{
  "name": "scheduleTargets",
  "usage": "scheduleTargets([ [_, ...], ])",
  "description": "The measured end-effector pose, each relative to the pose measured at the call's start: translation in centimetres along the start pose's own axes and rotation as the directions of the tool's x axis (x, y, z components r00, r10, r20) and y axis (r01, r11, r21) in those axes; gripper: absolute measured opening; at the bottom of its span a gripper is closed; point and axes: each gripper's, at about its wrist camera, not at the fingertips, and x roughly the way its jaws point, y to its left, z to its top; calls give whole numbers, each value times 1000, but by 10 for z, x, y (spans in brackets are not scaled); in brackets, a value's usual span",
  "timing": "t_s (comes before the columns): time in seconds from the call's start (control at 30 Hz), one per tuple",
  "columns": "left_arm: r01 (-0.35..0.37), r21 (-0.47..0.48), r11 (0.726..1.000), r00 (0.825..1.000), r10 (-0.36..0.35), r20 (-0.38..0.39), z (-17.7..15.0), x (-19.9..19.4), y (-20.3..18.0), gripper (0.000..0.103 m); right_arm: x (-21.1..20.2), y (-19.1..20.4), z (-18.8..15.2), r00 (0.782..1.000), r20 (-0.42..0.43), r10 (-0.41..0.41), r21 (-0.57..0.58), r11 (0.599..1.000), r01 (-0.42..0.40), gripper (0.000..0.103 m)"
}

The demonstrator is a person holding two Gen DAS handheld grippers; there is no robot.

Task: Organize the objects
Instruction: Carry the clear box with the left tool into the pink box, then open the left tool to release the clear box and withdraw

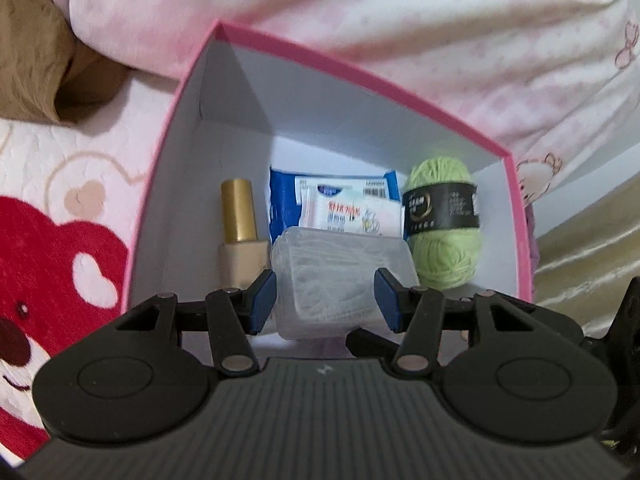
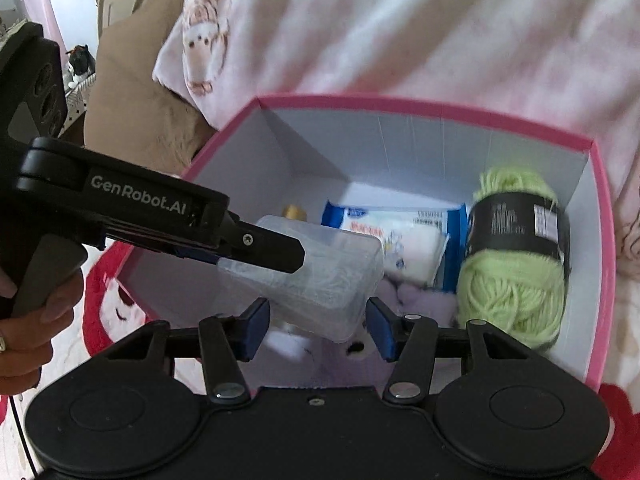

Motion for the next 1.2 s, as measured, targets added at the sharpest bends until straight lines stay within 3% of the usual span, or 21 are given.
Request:
scheduleTargets([
  [0.2,-19,3,1000,1000,19,-1,-4,12,-4,50,8,-9,-4,1000,-5,-15,17,1000,15,58],
  [0.3,-70,44,997,998,70,9,-6,10,-10,50,10,-9,-2,1000,-23,-10,27,1000,10,59],
  [0.57,-98,106,989,995,95,37,-17,-3,-17,52,-11,-13,-6,1000,-2,5,25,1000,-5,59],
  [0.8,-71,124,990,997,65,51,-19,-39,-30,53,-63,-10,-8,999,46,-5,6,1000,5,59],
  [0.93,14,139,990,999,-20,41,-19,-68,-42,56,-105,-3,-10,998,61,-28,-42,999,31,60],
  [1.2,21,299,954,997,-41,61,-41,-123,-89,58,-181,7,-27,993,120,-9,-88,996,20,66],
])
